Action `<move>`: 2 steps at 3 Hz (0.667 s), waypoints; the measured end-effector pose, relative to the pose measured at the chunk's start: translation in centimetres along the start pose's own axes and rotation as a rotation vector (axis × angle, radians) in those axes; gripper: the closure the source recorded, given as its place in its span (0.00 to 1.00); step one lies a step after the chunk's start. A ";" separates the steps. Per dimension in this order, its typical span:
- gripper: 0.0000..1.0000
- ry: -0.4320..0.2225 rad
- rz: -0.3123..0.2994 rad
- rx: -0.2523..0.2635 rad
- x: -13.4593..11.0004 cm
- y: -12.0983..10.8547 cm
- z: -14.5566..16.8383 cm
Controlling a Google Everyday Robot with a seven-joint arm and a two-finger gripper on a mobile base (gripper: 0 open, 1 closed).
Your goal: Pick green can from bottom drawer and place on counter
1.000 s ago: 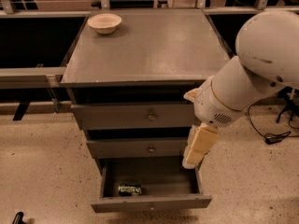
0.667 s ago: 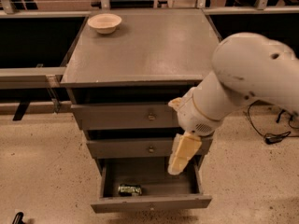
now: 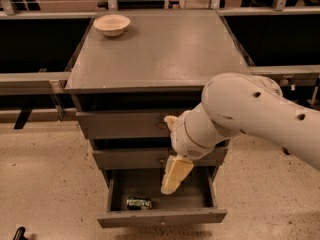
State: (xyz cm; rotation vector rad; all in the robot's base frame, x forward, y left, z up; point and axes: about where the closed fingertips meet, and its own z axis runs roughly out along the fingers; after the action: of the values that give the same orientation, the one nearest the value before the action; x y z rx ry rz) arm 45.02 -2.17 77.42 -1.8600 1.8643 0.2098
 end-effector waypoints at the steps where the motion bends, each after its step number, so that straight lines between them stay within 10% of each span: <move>1: 0.00 0.000 0.000 0.000 0.0 0.0 0.0; 2: 0.00 -0.052 -0.008 -0.041 -0.4 -0.2 2.9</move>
Offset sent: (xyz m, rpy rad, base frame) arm 0.0237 0.0415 -0.0642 0.1333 0.0873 0.0975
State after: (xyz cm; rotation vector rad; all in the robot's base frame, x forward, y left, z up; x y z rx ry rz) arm 45.84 -0.57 75.12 -1.8704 1.8304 0.2929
